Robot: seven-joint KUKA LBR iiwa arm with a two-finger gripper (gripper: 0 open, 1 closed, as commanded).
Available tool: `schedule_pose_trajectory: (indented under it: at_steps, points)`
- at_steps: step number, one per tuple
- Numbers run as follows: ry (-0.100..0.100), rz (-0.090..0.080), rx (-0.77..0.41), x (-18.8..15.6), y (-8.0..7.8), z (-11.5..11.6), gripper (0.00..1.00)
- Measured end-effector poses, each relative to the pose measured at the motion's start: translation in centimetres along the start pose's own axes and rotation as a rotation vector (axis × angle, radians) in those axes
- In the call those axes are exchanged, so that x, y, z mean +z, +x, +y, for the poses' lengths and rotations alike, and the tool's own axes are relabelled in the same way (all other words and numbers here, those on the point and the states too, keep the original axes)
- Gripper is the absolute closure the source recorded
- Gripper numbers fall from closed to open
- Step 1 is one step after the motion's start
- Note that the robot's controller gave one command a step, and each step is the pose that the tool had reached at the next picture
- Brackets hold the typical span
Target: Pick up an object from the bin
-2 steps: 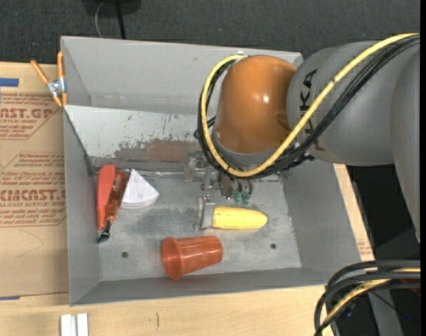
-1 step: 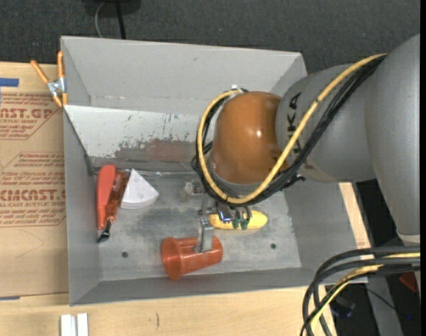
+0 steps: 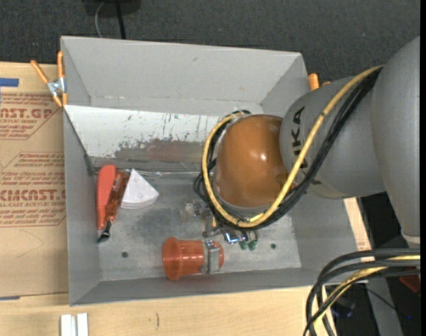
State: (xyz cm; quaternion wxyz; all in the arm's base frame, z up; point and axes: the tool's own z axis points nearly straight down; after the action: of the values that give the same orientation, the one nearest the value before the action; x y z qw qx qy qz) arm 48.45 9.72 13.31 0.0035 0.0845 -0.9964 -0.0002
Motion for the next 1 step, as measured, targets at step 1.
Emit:
schedule_pose_trajectory:
  at_steps: [1]
  points:
    - [0.000, -0.010, -0.092, -1.86, 0.78, 0.52, 0.00]
